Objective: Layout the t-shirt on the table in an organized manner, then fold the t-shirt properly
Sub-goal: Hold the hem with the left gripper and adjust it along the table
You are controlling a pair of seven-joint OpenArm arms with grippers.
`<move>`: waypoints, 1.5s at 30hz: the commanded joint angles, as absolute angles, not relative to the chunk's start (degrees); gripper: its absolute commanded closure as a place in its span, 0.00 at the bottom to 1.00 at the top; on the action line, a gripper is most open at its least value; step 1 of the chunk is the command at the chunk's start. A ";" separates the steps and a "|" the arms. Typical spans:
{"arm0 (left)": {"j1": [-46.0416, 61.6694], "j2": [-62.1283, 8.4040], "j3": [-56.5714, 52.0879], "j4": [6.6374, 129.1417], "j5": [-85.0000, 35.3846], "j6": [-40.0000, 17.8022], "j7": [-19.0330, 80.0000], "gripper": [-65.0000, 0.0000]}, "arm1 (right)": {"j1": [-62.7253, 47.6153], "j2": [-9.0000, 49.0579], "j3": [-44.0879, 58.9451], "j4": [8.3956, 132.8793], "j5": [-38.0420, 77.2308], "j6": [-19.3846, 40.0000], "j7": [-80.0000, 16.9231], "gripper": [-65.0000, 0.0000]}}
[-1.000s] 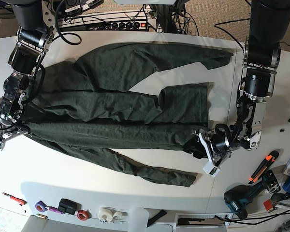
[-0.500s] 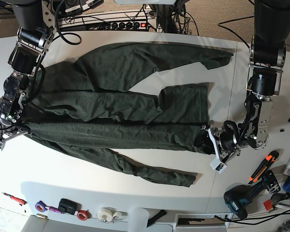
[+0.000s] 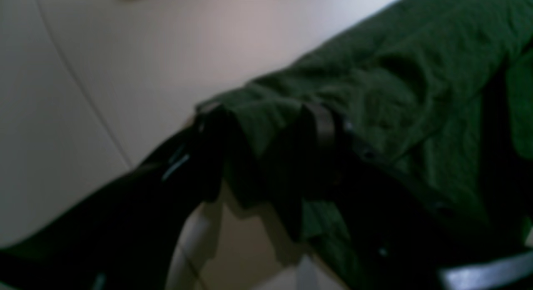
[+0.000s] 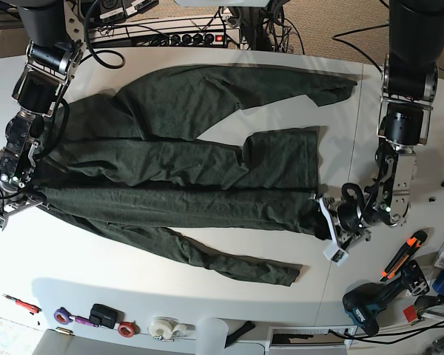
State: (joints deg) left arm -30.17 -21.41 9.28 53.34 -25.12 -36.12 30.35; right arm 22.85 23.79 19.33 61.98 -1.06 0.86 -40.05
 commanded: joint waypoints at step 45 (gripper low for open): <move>-30.33 -25.71 8.73 54.61 -85.00 -40.00 78.43 1.00 | 24.43 25.23 19.55 62.98 -1.54 0.43 -37.95 1.00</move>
State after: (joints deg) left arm -28.49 -24.91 9.21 53.74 -83.42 -39.97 78.98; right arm 22.85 23.79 19.33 61.98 -1.08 0.86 -39.59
